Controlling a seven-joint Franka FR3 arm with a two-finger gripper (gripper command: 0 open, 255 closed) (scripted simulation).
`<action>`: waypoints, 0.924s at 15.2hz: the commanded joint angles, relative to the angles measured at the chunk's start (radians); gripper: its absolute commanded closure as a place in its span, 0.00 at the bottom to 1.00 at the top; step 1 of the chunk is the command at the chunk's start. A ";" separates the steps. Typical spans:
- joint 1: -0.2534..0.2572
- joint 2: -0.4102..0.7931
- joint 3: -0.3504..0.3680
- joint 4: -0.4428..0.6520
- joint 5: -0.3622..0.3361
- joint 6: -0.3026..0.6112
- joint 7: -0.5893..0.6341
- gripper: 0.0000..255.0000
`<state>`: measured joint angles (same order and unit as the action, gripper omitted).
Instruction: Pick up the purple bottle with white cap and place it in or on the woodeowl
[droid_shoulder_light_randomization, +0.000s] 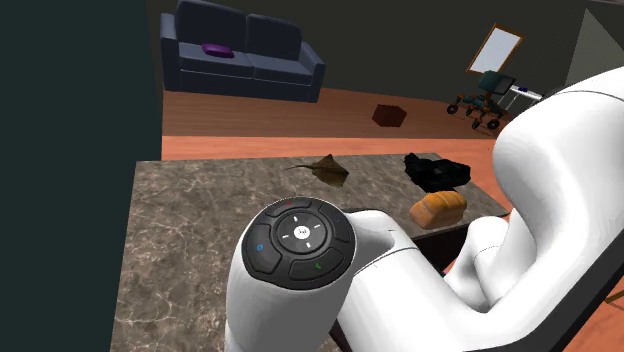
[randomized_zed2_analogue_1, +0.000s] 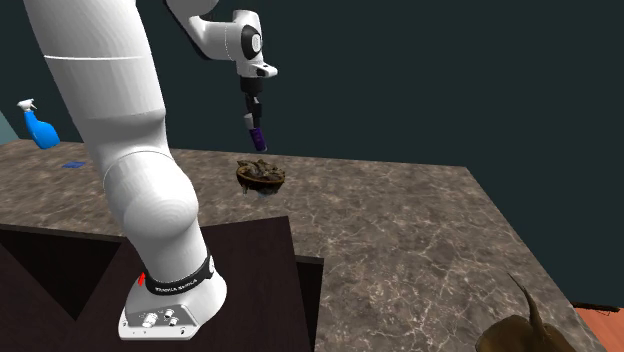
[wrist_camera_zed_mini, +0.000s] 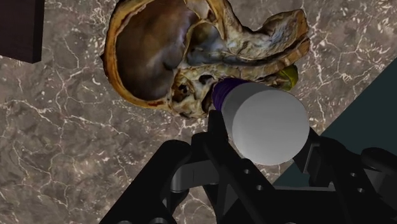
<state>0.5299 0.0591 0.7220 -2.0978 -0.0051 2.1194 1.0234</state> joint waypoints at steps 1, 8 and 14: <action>0.003 0.020 0.000 -0.010 -0.016 0.026 0.011 1.00; 0.011 0.068 -0.006 -0.044 -0.056 0.095 0.037 1.00; 0.011 0.068 -0.006 -0.044 -0.056 0.095 0.037 1.00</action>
<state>0.5412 0.1271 0.7163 -2.1417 -0.0608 2.2147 1.0608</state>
